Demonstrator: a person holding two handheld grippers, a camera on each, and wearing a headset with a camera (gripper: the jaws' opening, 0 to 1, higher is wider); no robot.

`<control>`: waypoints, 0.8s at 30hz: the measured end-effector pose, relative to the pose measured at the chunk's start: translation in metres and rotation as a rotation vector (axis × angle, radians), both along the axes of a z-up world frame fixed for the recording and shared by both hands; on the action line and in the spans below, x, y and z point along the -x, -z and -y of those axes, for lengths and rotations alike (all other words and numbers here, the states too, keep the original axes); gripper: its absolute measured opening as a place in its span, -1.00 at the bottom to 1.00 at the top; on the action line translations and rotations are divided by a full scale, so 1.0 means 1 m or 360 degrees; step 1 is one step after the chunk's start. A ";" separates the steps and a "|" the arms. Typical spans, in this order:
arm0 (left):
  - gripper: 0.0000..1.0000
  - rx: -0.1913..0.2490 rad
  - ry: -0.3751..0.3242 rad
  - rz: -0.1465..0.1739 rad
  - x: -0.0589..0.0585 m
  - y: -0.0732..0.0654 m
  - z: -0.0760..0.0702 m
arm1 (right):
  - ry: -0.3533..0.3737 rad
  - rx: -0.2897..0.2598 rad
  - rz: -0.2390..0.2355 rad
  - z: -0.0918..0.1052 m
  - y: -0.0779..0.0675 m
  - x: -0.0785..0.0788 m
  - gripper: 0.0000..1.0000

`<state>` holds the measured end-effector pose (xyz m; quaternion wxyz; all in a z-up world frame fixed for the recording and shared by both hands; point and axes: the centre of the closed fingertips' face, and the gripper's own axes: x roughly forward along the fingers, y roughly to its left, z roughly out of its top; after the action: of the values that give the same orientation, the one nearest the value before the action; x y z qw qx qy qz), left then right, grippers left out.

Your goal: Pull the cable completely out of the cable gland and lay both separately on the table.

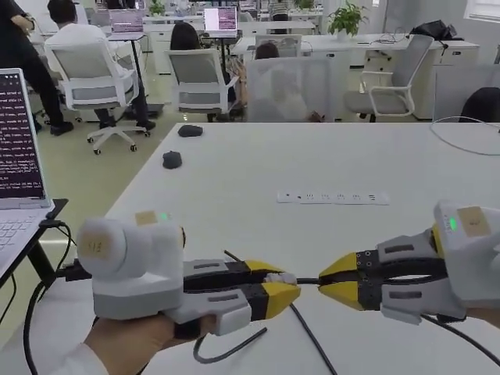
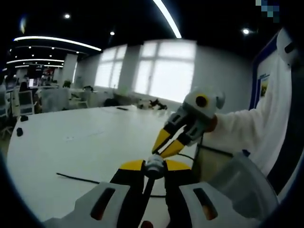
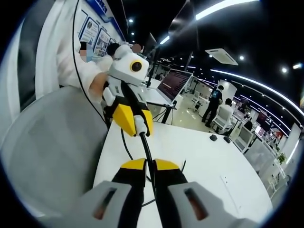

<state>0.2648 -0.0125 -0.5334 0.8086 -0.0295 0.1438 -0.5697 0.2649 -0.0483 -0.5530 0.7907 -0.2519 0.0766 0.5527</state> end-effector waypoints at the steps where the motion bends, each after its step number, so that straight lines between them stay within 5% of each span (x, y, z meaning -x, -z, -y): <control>1: -0.68 0.0002 -0.0004 0.0000 -0.001 0.000 -0.001 | 0.0007 0.0002 -0.0001 0.002 0.000 0.000 -0.91; 24: -0.68 0.0030 -0.0105 0.0015 -0.008 -0.006 -0.026 | 0.0217 0.0054 -0.0131 0.052 0.035 -0.003 -0.92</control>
<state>0.2723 0.0137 -0.5277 0.8274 -0.0392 0.1334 -0.5442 0.2683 -0.1005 -0.5877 0.8183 -0.2366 0.1353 0.5060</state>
